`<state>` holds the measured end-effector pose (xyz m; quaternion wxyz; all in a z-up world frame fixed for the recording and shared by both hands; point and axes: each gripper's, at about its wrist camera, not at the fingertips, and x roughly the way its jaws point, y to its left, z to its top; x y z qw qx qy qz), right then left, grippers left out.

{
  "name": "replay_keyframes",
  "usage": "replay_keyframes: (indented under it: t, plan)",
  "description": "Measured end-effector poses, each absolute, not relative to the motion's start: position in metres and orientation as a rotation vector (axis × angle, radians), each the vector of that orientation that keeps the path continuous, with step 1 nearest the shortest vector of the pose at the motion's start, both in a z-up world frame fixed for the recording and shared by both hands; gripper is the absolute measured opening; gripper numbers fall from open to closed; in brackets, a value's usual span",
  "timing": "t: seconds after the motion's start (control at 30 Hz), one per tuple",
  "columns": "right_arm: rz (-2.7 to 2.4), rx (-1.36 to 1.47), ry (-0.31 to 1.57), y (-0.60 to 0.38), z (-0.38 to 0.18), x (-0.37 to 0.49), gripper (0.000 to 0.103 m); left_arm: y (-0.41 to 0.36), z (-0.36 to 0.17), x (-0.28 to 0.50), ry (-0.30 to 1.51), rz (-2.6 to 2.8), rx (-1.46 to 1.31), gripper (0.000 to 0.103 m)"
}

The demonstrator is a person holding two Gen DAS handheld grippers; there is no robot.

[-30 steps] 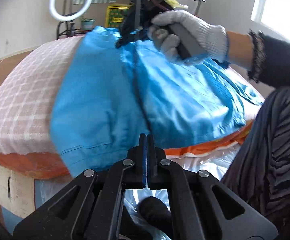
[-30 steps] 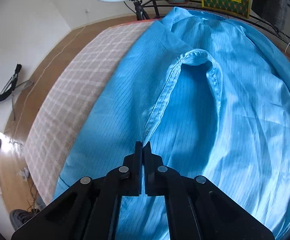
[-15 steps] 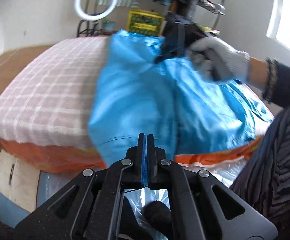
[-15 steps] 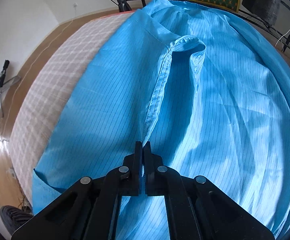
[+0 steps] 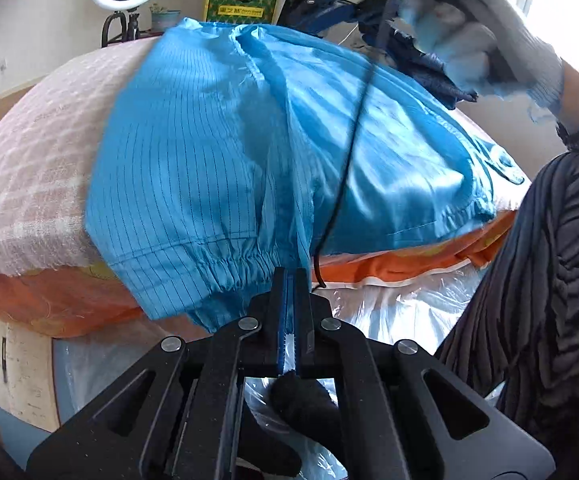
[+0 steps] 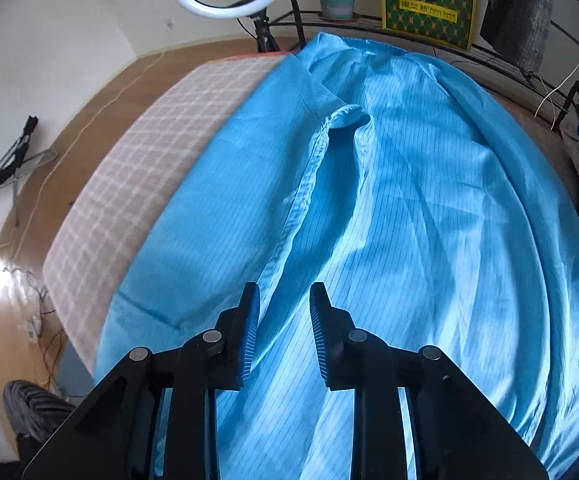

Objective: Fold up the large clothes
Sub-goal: 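Move the right tool over to the coat's other sleeve cuff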

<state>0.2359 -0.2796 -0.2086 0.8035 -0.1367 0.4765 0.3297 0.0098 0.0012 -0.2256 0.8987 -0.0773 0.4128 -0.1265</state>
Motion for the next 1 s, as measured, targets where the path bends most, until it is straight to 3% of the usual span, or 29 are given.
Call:
replay_keyframes:
  t: [0.2, 0.4, 0.63, 0.83, 1.0]
  plan:
    - [0.8, -0.241, 0.949, -0.32, -0.201, 0.157, 0.024, 0.031, -0.196, -0.007, 0.78, -0.202, -0.174, 0.0]
    - [0.886, -0.258, 0.965, -0.288, -0.248, 0.108, 0.024, 0.06, -0.192, 0.0, 0.764, -0.145, -0.219, 0.0]
    - [0.813, -0.349, 1.069, -0.262, -0.293, 0.102, 0.02, 0.039, -0.206, 0.018, 0.786, -0.183, -0.228, 0.0]
    - [0.773, -0.239, 1.094, -0.282, -0.28, 0.107, 0.023, 0.042, -0.169, 0.012, 0.703, -0.18, -0.198, 0.0]
    - [0.72, -0.136, 0.996, -0.312, -0.24, 0.093, 0.024, 0.044, -0.122, 0.009, 0.608, -0.189, -0.14, 0.002]
